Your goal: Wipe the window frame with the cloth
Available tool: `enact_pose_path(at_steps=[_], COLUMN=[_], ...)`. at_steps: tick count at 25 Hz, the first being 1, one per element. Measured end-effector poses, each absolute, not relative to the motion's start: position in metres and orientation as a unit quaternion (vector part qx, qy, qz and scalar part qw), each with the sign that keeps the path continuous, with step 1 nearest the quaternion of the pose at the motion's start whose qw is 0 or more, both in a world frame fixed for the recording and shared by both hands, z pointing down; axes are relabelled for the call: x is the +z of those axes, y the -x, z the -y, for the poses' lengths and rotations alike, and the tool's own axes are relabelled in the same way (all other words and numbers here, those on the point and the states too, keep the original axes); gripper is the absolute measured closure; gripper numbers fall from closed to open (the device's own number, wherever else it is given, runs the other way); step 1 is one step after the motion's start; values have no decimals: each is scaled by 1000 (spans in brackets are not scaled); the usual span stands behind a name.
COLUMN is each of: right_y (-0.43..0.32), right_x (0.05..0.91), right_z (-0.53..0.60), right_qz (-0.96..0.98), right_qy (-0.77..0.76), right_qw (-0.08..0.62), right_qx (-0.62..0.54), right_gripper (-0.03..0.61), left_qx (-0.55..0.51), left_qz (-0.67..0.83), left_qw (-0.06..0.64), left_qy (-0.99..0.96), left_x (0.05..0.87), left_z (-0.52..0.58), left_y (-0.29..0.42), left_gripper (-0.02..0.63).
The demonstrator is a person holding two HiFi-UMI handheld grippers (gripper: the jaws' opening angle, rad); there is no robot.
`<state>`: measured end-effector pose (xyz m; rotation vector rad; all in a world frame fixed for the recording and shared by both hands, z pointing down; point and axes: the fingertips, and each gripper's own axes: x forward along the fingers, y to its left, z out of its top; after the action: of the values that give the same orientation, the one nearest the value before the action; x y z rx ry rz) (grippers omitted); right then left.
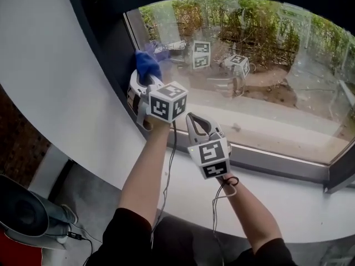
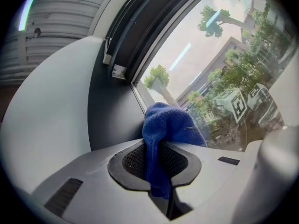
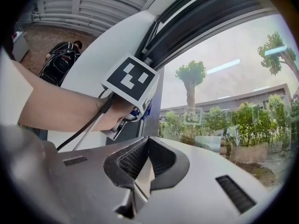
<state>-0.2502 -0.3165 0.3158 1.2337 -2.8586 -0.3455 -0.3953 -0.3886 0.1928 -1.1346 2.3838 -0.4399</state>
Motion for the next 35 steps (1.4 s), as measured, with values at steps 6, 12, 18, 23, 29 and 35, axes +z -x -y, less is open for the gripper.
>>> enact_pose_path(at_steps=[6, 12, 18, 23, 29, 35], right_y=[247, 244, 239, 237, 238, 235], right_x=[332, 354, 379, 393, 415, 432], right_z=[321, 323, 324, 324, 331, 330], right_qz=[915, 918, 918, 918, 918, 917], right_qy=[-392, -389, -392, -393, -396, -396], right_qw=[5, 9, 20, 23, 30, 33], right_qx=[-93, -76, -58, -45, -26, -13], right_gripper=[572, 572, 572, 572, 572, 572], left_qx=[-189, -207, -221, -241, -262, -293], left_qz=[-869, -869, -868, -864, -855, -844], left_qw=[221, 199, 179, 174, 169, 144], left_qy=[400, 402, 407, 407, 414, 426], left_x=[214, 248, 276, 296, 321, 360], left_z=[390, 392, 394, 396, 396, 399], left_y=[397, 398, 401, 401, 399, 399], left_gripper=[555, 555, 555, 555, 555, 555])
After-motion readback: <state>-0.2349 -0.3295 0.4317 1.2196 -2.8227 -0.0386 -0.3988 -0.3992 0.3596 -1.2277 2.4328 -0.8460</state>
